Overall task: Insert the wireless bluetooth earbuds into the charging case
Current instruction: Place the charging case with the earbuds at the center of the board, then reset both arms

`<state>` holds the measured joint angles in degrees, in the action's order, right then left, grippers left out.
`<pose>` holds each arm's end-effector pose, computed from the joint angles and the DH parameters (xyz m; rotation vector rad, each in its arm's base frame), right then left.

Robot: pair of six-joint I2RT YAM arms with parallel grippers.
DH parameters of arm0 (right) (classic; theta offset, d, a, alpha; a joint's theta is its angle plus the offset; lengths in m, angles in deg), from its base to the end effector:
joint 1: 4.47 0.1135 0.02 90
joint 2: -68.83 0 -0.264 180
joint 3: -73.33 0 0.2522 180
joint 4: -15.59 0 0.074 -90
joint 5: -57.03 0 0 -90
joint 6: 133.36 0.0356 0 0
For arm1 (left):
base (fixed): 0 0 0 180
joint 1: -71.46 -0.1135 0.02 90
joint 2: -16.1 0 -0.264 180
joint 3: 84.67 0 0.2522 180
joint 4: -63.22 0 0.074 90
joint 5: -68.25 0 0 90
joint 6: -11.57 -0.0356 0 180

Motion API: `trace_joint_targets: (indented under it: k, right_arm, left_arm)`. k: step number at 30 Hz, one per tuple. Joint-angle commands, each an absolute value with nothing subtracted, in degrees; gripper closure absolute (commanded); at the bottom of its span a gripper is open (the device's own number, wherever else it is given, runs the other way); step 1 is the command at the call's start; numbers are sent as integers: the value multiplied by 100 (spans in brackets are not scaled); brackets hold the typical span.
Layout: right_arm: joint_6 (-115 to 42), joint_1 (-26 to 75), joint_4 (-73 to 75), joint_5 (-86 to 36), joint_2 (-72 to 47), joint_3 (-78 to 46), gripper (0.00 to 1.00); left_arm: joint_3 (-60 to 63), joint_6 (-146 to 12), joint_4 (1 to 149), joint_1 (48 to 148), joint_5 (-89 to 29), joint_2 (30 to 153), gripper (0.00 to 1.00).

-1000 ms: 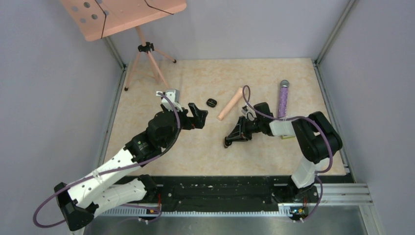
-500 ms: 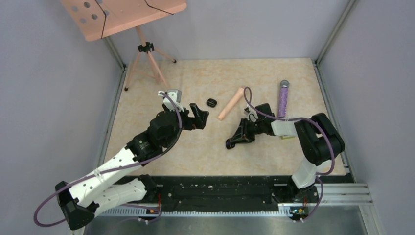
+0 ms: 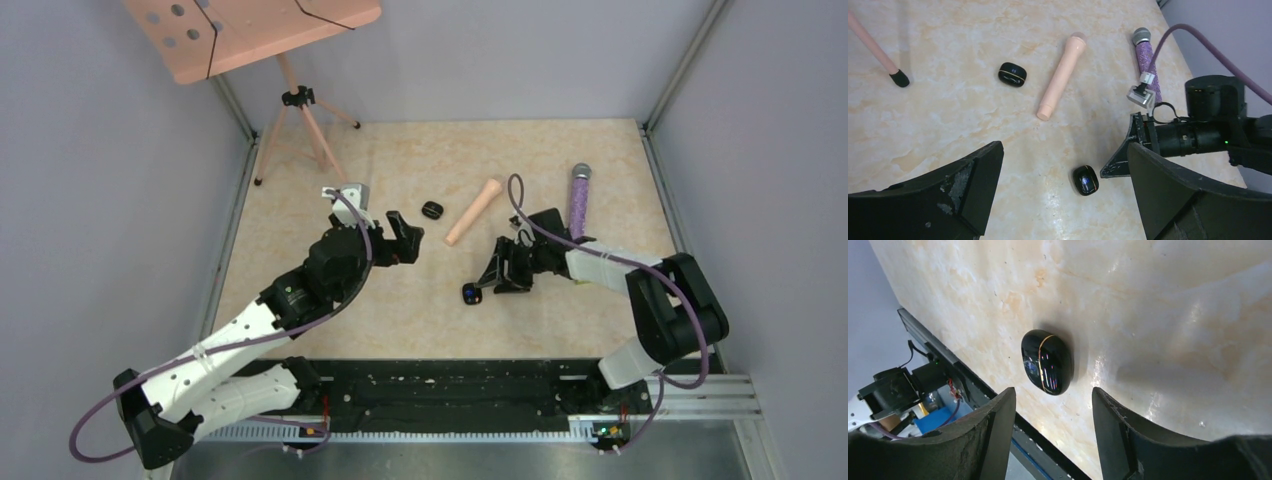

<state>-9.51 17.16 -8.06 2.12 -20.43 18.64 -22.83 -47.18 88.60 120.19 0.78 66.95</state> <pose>0.2514 0.1217 0.1467 0.0460 2.7276 1.1203 0.1451 -0.1447 0.3397 -0.0014 1.8483 -0.6320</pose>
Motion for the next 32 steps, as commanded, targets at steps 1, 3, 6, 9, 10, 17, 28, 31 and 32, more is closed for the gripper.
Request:
trace_joint_targets:
  k: [1, 3, 6, 9, 10, 17, 28, 31, 32]
  right_arm:
    - [-1144, 1703, -1156, -369, -1452, 1746, 43]
    - [-1157, 1719, -1353, -637, -1194, 1730, 41]
    - [-1264, 1757, -1713, -1193, -688, 1577, 37]
    - [-1486, 1767, -2172, -2031, -18, 1285, 28]
    - [-1568, 1768, -2309, -2371, 220, 1182, 27]
    - [-2073, 1762, -3259, -5082, 1565, 314, 5]
    - [-2078, 1768, -3736, -6074, 2783, 618, 3]
    - [-2050, 1768, -3742, -6039, 2952, 772, 4]
    - [-2043, 1773, -3745, -6025, 3004, 787, 4]
  left_arm:
    - [-2177, -4447, 9187, 11973, 594, 6642, 1]
    - [-2097, -4253, 9500, 11911, 695, 6715, 1]
    - [-2005, -3960, 9834, 11746, 626, 6852, 1]
    - [-1852, -3608, 10124, 11248, -90, 7129, 1]
    - [-1735, -3505, 10289, 11022, -429, 7272, 1]
    - [-1157, -3760, 10947, 10686, -124, 7610, 1]
    - [-1467, -3993, 10971, 10680, 635, 6637, 1]
    - [-1738, -3882, 10816, 10683, 656, 6299, 1]
    - [-1791, -3854, 10797, 10680, 670, 6228, 1]
